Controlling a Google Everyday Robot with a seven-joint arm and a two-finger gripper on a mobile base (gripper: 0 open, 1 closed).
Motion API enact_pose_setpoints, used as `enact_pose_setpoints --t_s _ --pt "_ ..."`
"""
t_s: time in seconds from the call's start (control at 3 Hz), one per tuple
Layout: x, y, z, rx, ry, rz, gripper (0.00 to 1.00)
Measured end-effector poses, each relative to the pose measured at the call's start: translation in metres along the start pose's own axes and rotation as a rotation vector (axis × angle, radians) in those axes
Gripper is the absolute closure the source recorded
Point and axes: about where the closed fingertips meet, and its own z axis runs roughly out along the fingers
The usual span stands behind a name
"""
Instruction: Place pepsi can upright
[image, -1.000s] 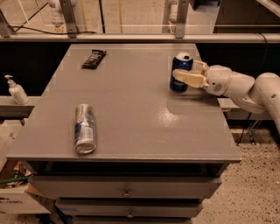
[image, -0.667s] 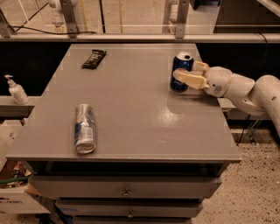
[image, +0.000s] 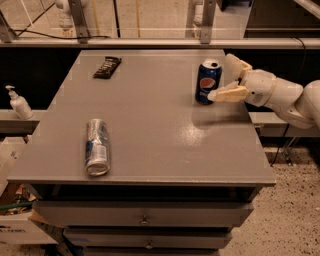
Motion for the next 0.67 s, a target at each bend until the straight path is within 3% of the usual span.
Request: enact_pose_setpoints --t_s 0.33,0.67 --pt "-0.03 -0.001 -0.02 -0.001 0.086 -0.09 0.0" --pt "-0.058 0.0 -0.054 0.033 0.153 -0.167 0.0"
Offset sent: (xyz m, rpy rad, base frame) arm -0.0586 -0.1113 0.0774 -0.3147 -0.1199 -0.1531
